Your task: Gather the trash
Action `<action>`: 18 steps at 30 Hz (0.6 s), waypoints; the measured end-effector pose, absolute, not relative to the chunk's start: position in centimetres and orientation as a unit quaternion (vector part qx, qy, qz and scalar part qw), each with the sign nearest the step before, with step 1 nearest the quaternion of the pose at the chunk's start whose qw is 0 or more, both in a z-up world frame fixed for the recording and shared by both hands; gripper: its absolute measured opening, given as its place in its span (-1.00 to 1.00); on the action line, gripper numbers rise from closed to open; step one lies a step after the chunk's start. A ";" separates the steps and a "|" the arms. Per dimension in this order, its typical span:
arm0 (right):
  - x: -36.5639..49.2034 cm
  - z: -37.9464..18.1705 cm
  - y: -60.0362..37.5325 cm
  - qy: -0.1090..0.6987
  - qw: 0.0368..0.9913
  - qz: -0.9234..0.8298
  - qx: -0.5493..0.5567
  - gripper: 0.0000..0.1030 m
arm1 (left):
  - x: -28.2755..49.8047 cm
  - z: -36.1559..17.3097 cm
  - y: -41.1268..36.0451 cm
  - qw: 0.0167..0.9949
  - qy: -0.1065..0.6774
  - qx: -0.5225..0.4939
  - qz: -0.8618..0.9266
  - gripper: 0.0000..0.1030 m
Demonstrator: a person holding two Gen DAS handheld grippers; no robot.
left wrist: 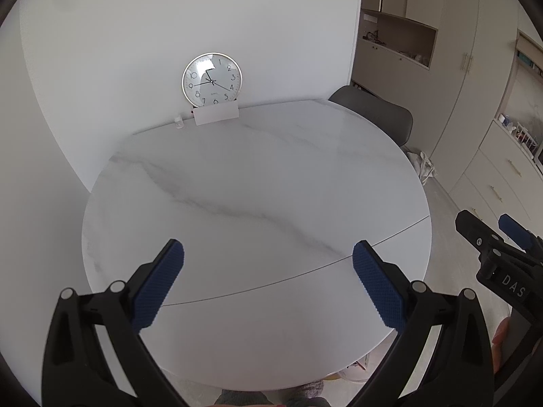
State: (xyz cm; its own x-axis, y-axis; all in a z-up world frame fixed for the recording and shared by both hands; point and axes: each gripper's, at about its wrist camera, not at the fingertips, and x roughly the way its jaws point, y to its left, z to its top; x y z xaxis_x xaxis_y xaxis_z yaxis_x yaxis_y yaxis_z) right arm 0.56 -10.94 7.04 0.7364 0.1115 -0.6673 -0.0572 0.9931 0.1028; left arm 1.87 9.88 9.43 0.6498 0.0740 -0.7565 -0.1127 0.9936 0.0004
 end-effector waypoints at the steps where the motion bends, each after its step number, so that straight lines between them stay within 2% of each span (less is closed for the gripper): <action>1: 0.6 7.0 -10.9 0.360 0.931 0.045 0.038 0.96 | 1.9 9.4 9.9 0.908 0.415 -0.024 0.051 0.85; 18: 0.5 7.0 -11.0 0.360 0.931 0.046 0.037 0.96 | 1.9 9.5 9.9 0.907 0.416 -0.025 0.051 0.85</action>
State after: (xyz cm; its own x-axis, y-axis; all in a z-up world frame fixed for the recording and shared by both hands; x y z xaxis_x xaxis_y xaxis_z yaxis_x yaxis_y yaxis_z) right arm 0.54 -11.01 7.04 0.7362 0.1119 -0.6674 -0.0584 0.9931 0.1020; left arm 1.92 9.93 9.49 0.6481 0.0716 -0.7582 -0.1138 0.9935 -0.0035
